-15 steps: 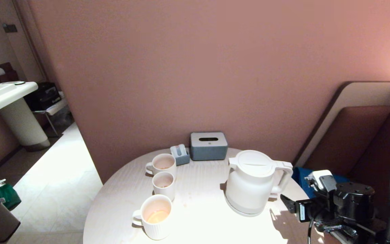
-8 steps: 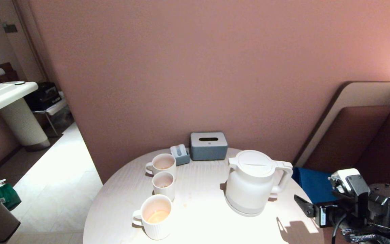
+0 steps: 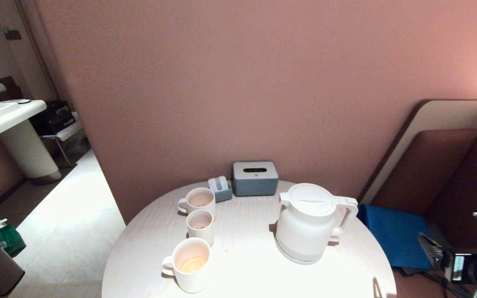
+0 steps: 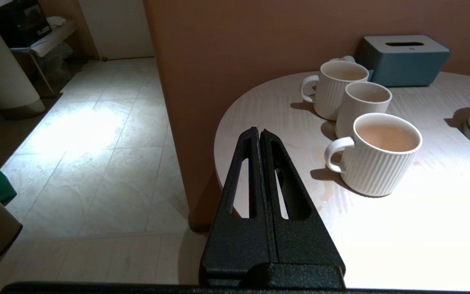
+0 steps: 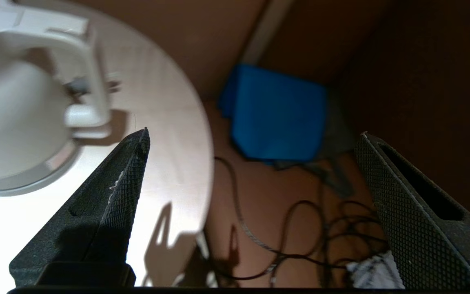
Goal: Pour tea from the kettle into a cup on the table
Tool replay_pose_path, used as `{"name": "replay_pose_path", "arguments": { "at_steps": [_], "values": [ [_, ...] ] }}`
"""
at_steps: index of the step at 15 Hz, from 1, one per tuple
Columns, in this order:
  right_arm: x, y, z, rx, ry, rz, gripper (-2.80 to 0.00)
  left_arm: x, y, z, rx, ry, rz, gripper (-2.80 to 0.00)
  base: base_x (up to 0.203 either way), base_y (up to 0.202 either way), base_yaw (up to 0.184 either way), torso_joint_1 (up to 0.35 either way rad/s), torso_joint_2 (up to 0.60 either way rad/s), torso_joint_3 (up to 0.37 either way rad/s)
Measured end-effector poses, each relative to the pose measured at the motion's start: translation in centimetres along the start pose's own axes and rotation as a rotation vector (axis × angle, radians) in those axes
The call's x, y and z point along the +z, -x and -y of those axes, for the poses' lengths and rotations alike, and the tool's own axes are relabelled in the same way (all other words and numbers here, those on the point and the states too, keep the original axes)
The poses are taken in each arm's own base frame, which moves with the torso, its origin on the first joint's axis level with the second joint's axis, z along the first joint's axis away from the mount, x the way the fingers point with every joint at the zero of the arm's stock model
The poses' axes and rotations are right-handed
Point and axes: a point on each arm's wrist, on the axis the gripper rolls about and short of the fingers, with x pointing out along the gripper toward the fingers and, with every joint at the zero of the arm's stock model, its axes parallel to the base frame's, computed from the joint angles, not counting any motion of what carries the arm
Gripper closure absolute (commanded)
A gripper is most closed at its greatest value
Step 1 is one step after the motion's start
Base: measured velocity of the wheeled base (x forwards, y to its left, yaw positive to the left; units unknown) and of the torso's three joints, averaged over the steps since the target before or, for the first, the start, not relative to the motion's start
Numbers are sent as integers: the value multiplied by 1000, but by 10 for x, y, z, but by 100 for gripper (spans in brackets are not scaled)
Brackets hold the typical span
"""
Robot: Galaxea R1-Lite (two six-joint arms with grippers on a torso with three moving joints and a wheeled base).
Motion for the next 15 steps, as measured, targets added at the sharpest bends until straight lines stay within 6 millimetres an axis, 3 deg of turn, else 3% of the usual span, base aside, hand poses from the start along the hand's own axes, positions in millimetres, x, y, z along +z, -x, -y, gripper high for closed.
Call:
{"name": "replay_pose_path", "arguments": {
  "at_steps": [4, 10, 13, 15],
  "values": [
    [-10, 43, 30, -186, 31, 27, -280, 0, 0, 0, 0, 0, 0, 0, 0, 0, 0, 0, 0, 0],
    [-59, 92, 59, -423, 25, -3, -280, 0, 0, 0, 0, 0, 0, 0, 0, 0, 0, 0, 0, 0],
    [-76, 110, 61, -312, -6, 115, -280, 0, 0, 0, 0, 0, 0, 0, 0, 0, 0, 0, 0, 0],
    [-79, 119, 59, -118, -41, 250, -280, 0, 0, 0, 0, 0, 0, 0, 0, 0, 0, 0, 0, 0]
  ]
}}
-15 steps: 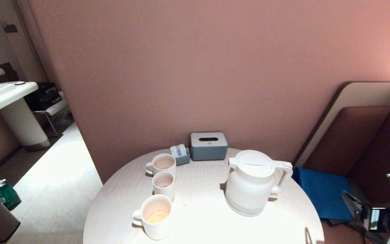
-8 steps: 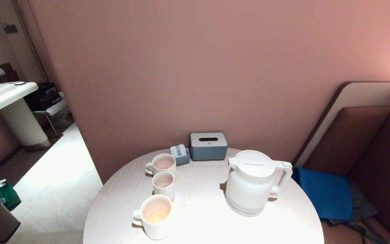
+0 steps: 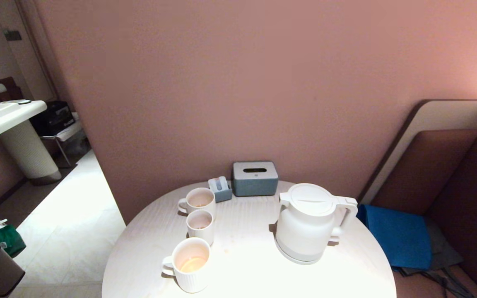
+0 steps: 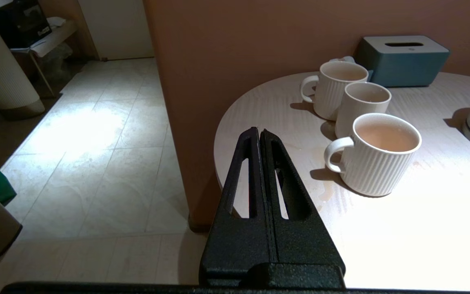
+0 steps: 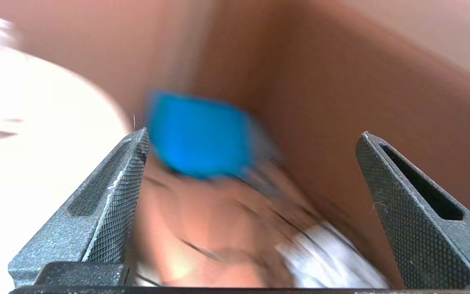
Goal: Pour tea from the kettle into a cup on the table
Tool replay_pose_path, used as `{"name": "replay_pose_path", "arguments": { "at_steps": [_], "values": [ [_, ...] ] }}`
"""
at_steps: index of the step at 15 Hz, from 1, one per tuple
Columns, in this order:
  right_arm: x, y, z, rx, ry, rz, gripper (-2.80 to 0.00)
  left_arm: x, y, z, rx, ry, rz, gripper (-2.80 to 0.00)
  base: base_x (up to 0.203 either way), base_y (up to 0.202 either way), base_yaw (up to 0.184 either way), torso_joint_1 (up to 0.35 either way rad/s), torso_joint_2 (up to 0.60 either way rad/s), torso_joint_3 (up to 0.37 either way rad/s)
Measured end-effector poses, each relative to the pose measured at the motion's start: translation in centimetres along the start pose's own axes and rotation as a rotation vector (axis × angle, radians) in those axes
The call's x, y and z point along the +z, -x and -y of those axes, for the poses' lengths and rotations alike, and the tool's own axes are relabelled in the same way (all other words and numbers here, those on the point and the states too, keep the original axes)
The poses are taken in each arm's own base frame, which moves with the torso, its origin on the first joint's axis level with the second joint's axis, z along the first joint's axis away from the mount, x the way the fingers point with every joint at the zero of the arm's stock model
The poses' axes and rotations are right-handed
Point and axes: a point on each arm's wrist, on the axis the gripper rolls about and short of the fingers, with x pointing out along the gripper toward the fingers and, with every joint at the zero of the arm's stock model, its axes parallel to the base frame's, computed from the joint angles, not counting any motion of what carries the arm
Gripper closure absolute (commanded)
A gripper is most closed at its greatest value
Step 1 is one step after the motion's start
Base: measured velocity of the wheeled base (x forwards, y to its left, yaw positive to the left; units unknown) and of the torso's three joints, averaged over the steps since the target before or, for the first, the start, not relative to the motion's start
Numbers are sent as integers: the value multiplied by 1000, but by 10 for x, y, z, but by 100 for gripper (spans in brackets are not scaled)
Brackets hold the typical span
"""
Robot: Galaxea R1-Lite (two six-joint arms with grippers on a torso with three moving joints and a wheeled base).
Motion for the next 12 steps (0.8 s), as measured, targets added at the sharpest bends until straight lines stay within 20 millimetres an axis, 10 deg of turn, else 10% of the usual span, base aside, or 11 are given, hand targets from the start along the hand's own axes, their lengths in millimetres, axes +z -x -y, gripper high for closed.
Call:
{"name": "replay_pose_path", "arguments": {
  "at_steps": [10, 11, 12],
  "values": [
    [-21, 3, -14, 444, -120, 61, -280, 0, 0, 0, 0, 0, 0, 0, 0, 0, 0, 0, 0, 0],
    [-22, 3, -14, 445, -132, 57, 0, 0, 0, 0, 0, 0, 0, 0, 0, 0, 0, 0, 0, 0],
    [-22, 3, -14, 446, -138, 57, 0, 0, 0, 0, 0, 0, 0, 0, 0, 0, 0, 0, 0, 0]
  ]
}}
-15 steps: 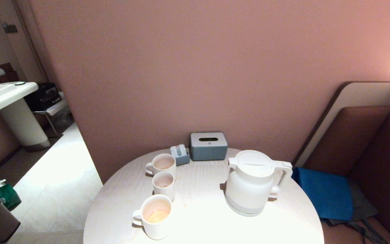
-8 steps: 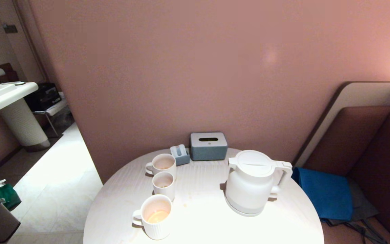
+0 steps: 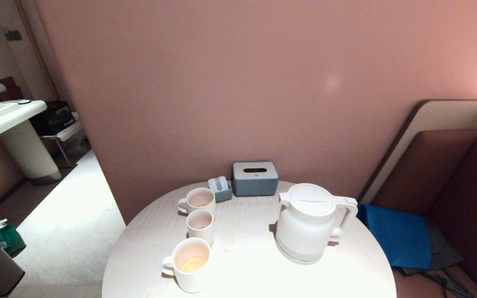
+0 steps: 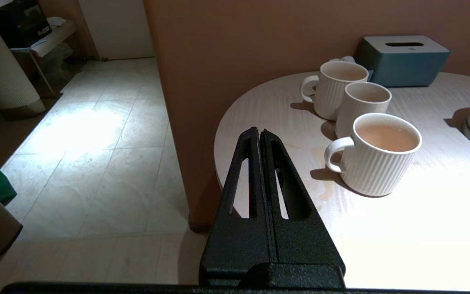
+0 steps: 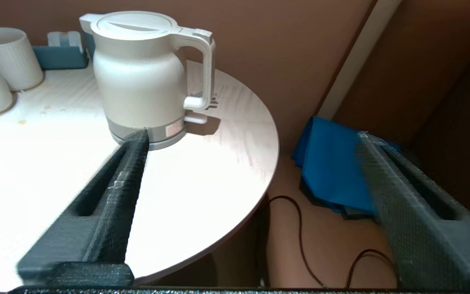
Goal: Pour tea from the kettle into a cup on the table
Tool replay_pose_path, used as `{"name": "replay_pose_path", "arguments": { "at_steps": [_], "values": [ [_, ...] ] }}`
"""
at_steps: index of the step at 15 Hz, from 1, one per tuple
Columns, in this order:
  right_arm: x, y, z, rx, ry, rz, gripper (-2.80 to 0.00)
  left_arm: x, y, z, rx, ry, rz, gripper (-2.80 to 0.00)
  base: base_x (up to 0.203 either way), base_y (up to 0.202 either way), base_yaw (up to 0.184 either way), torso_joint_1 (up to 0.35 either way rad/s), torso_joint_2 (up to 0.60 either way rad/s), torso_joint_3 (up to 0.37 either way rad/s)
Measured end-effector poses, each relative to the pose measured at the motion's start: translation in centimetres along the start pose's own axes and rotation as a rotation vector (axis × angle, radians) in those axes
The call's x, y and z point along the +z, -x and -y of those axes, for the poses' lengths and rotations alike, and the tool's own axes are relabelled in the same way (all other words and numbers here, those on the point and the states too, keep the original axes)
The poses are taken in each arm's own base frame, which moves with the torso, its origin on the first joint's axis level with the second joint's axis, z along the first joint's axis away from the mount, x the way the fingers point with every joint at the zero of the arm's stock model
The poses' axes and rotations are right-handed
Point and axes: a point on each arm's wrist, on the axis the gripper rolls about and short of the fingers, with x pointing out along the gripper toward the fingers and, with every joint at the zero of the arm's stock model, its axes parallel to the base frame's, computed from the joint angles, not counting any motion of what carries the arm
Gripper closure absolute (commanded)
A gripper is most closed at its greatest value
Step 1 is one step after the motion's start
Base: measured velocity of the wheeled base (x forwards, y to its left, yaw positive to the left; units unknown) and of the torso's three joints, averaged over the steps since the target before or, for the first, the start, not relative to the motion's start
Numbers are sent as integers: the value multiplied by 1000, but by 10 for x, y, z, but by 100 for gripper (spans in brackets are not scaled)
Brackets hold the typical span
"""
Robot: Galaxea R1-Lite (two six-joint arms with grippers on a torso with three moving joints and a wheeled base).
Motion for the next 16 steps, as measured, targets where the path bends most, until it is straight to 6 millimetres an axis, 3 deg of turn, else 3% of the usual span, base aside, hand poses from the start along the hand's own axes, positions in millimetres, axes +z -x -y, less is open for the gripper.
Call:
{"name": "replay_pose_path", "arguments": {
  "at_steps": [16],
  "values": [
    [0, 0, 0, -11, -27, -1, 0, 0, 0, 0, 0, 0, 0, 0, 0, 0, 0, 0, 0, 0]
  ]
}}
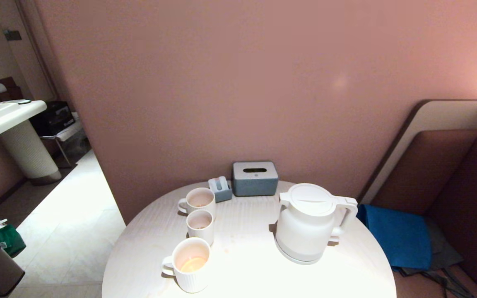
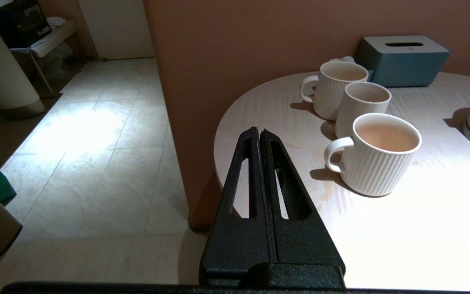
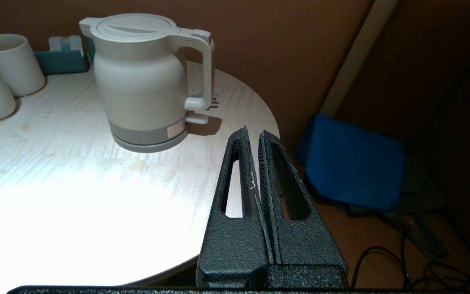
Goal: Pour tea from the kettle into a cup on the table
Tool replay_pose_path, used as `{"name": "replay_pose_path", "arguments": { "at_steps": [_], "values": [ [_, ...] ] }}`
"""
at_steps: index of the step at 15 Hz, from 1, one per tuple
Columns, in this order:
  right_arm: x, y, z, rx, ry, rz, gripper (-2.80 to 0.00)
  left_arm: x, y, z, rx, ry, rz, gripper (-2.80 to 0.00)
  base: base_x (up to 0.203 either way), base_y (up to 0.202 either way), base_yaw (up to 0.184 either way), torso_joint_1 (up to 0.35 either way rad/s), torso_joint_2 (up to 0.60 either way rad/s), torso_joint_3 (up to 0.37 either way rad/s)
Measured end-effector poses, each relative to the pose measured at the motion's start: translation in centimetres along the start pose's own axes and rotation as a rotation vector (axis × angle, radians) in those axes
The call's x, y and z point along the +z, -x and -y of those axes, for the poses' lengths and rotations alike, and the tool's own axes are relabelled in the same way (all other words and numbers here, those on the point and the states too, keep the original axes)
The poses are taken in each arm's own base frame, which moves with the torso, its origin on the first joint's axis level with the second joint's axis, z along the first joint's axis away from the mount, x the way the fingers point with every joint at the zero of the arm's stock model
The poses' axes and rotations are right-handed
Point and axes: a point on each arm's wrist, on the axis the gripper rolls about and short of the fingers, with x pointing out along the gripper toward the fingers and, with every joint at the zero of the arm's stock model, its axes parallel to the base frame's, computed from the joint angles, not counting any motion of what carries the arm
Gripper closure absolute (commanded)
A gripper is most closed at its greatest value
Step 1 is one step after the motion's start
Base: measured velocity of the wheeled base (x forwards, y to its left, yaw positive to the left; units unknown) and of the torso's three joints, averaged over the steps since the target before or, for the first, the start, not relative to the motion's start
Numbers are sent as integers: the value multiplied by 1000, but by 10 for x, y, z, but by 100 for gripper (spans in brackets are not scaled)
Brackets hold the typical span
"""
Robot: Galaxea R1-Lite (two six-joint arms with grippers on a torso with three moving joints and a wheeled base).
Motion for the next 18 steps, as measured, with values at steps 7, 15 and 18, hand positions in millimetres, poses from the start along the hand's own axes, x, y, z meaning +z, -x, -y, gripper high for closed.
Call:
{"name": "replay_pose_path", "arguments": {
  "at_steps": [7, 15, 18],
  "values": [
    [1, 0, 0, -15, -28, 8, 0, 0, 0, 0, 0, 0, 0, 0, 0, 0, 0, 0, 0, 0],
    [1, 0, 0, -15, -28, 7, 0, 0, 0, 0, 0, 0, 0, 0, 0, 0, 0, 0, 0, 0],
    [1, 0, 0, -14, -29, 7, 0, 0, 0, 0, 0, 0, 0, 0, 0, 0, 0, 0, 0, 0]
  ]
}}
